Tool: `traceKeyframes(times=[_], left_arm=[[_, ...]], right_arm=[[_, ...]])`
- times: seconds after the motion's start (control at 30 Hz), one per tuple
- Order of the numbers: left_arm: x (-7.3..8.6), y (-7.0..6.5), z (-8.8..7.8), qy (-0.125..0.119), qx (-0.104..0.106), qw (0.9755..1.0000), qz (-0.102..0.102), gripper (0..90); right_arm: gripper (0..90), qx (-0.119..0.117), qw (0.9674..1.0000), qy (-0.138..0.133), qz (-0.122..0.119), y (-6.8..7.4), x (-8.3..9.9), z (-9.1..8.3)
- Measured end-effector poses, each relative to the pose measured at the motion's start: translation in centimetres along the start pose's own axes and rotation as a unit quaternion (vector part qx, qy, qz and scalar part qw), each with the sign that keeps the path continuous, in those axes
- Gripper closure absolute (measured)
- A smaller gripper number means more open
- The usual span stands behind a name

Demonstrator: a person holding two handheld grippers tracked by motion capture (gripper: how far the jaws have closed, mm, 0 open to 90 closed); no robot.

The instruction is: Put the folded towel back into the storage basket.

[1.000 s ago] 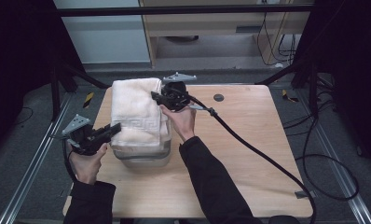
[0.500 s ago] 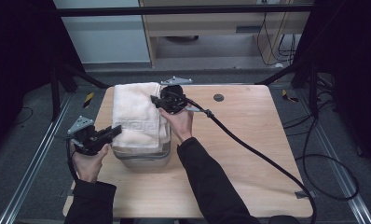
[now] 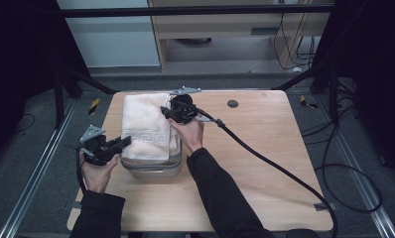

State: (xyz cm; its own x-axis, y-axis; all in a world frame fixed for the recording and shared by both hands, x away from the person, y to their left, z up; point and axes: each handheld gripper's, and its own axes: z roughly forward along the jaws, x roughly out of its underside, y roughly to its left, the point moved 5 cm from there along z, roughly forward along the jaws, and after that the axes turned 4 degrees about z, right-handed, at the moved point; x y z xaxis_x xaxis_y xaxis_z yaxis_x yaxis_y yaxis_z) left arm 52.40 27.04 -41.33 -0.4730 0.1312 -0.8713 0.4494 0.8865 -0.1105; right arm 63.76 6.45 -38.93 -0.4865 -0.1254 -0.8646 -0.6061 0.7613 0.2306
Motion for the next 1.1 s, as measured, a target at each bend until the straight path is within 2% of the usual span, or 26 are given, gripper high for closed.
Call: traceKeyframes(times=[0.5,1.1], left_arm=[[1.4,0.2,1.6,0.036,-0.008,0.9993,0.008,76.6],[2.8,0.2,3.2,0.073,-0.021,0.9968,0.024,76.2]], right_arm=[[67.8,0.010,0.9995,0.026,0.011,-1.0,2.5,1.4],[66.0,0.023,0.9984,0.051,0.003,-1.8,4.7,2.2]])
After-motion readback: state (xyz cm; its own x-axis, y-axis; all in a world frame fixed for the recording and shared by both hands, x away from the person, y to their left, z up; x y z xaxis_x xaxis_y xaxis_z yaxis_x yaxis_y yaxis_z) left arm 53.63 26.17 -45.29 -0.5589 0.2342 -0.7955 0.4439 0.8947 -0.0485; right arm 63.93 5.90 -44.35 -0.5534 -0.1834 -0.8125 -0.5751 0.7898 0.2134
